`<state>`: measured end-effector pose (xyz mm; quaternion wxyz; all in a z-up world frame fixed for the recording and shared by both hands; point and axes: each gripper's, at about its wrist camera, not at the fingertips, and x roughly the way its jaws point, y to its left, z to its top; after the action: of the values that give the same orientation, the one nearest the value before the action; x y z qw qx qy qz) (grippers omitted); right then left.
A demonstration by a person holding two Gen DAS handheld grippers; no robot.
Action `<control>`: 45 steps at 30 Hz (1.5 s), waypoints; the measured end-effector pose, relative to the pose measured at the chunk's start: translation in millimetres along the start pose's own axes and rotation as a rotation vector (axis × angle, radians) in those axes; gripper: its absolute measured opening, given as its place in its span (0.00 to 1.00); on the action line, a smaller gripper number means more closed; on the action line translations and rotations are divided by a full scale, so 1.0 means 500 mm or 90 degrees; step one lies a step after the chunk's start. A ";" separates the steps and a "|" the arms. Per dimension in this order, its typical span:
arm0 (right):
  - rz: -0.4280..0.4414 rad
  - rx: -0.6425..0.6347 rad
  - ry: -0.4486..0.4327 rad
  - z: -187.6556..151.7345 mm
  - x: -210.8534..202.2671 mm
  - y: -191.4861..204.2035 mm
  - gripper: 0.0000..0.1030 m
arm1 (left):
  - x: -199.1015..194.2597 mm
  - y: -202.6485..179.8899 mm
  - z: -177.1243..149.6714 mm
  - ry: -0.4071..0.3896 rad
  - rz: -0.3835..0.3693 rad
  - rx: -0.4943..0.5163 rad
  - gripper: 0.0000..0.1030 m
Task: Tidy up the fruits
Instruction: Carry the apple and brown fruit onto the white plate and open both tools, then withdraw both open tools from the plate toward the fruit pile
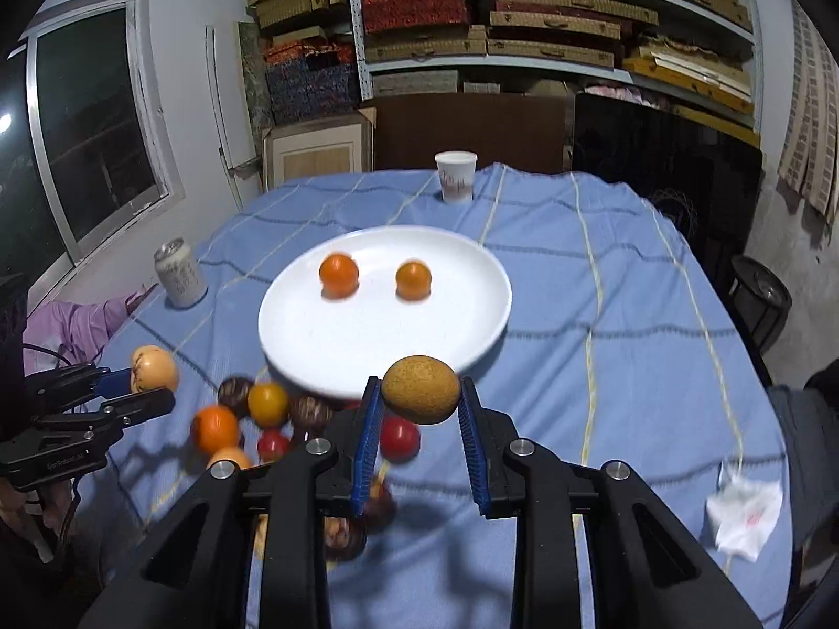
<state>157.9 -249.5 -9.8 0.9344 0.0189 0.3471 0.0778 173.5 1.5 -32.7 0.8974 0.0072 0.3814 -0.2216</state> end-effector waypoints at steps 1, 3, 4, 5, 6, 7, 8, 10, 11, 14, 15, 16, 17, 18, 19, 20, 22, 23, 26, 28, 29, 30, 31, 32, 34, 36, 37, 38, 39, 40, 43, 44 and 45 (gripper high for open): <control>0.000 0.000 -0.001 0.014 0.008 -0.003 0.28 | 0.011 0.002 0.021 0.001 -0.006 -0.003 0.37; 0.005 0.006 0.002 0.044 0.035 -0.012 0.28 | 0.044 0.003 0.066 0.008 -0.011 -0.007 0.37; 0.007 0.010 0.008 0.059 0.056 -0.017 0.28 | 0.068 0.004 0.089 0.016 -0.012 -0.008 0.37; 0.003 0.014 0.015 0.072 0.077 -0.022 0.28 | 0.089 0.004 0.105 0.024 -0.012 -0.007 0.37; 0.001 0.017 0.023 0.081 0.101 -0.027 0.28 | 0.110 0.003 0.117 0.032 -0.013 -0.006 0.37; 0.001 0.018 0.030 0.089 0.121 -0.029 0.28 | 0.128 0.002 0.127 0.038 -0.013 -0.005 0.37; -0.001 0.019 0.037 0.094 0.140 -0.030 0.28 | 0.158 0.000 0.141 0.050 -0.009 -0.003 0.37; -0.006 0.018 0.053 0.104 0.187 -0.033 0.28 | 0.199 -0.004 0.158 0.064 -0.005 0.004 0.37; -0.007 0.018 0.057 0.107 0.204 -0.032 0.28 | 0.214 -0.004 0.163 0.068 -0.004 0.006 0.37; -0.011 0.021 0.069 0.117 0.253 -0.035 0.28 | 0.266 0.000 0.173 0.088 0.001 0.004 0.37; -0.012 0.022 0.071 0.120 0.265 -0.034 0.28 | 0.281 0.002 0.175 0.096 -0.002 0.002 0.37; -0.012 0.021 0.073 0.126 0.281 -0.034 0.29 | 0.295 0.003 0.176 0.101 -0.002 0.002 0.37; -0.010 0.021 0.074 0.129 0.290 -0.033 0.29 | 0.305 0.004 0.175 0.106 0.000 0.004 0.37; -0.004 0.020 0.075 0.134 0.300 -0.032 0.32 | 0.315 0.004 0.176 0.113 0.003 0.005 0.37; 0.002 0.018 0.075 0.138 0.308 -0.031 0.51 | 0.327 0.007 0.177 0.124 0.008 0.004 0.37; -0.007 0.017 0.076 0.140 0.312 -0.031 0.59 | 0.332 0.010 0.177 0.128 0.010 0.001 0.38; -0.018 0.020 0.059 0.142 0.302 -0.032 0.65 | 0.320 0.017 0.177 0.120 0.002 -0.009 0.52; -0.016 0.021 0.053 0.141 0.293 -0.031 0.65 | 0.306 0.017 0.178 0.108 0.006 -0.009 0.58; -0.014 0.021 0.041 0.127 0.257 -0.030 0.64 | 0.254 0.013 0.174 0.072 0.018 -0.001 0.71; -0.011 0.021 0.035 0.109 0.224 -0.029 0.64 | 0.212 0.006 0.159 0.062 0.018 0.011 0.71; -0.011 0.020 0.033 0.099 0.207 -0.030 0.64 | 0.196 0.003 0.148 0.059 0.018 0.017 0.71; -0.008 0.018 0.034 0.083 0.186 -0.028 0.65 | 0.180 0.000 0.136 0.058 0.016 0.022 0.71; -0.007 0.015 0.036 0.069 0.169 -0.027 0.65 | 0.160 -0.004 0.118 0.060 0.015 0.030 0.71; -0.009 0.014 0.039 0.053 0.154 -0.024 0.65 | 0.147 -0.007 0.102 0.060 0.016 0.036 0.71; -0.007 0.014 0.044 0.011 0.121 -0.019 0.65 | 0.118 -0.012 0.058 0.061 0.021 0.049 0.74; 0.003 0.019 0.049 -0.028 0.097 -0.014 0.65 | 0.101 -0.013 0.019 0.063 0.023 0.055 0.78; 0.010 0.025 0.051 -0.055 0.083 -0.009 0.65 | 0.093 -0.013 -0.001 0.064 0.025 0.056 0.78; 0.014 0.029 0.054 -0.074 0.075 -0.004 0.65 | 0.084 -0.011 -0.021 0.064 0.030 0.057 0.78; 0.018 0.034 0.056 -0.098 0.064 0.002 0.65 | 0.074 -0.007 -0.041 0.063 0.031 0.054 0.78; 0.022 0.037 0.057 -0.114 0.057 0.007 0.65 | 0.069 -0.004 -0.051 0.063 0.030 0.048 0.78; 0.051 0.056 0.060 -0.162 0.046 0.019 0.65 | 0.058 0.026 -0.088 0.067 0.005 -0.008 0.78; 0.056 0.059 0.064 -0.176 0.048 0.023 0.65 | 0.059 0.031 -0.094 0.068 0.005 -0.017 0.78; 0.057 0.064 0.072 -0.187 0.053 0.025 0.65 | 0.061 0.035 -0.102 0.071 0.009 -0.022 0.78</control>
<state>115.0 -234.7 -96.6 0.9067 0.0773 0.4016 0.1030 164.4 14.4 -92.4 0.8764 0.0069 0.4345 -0.2078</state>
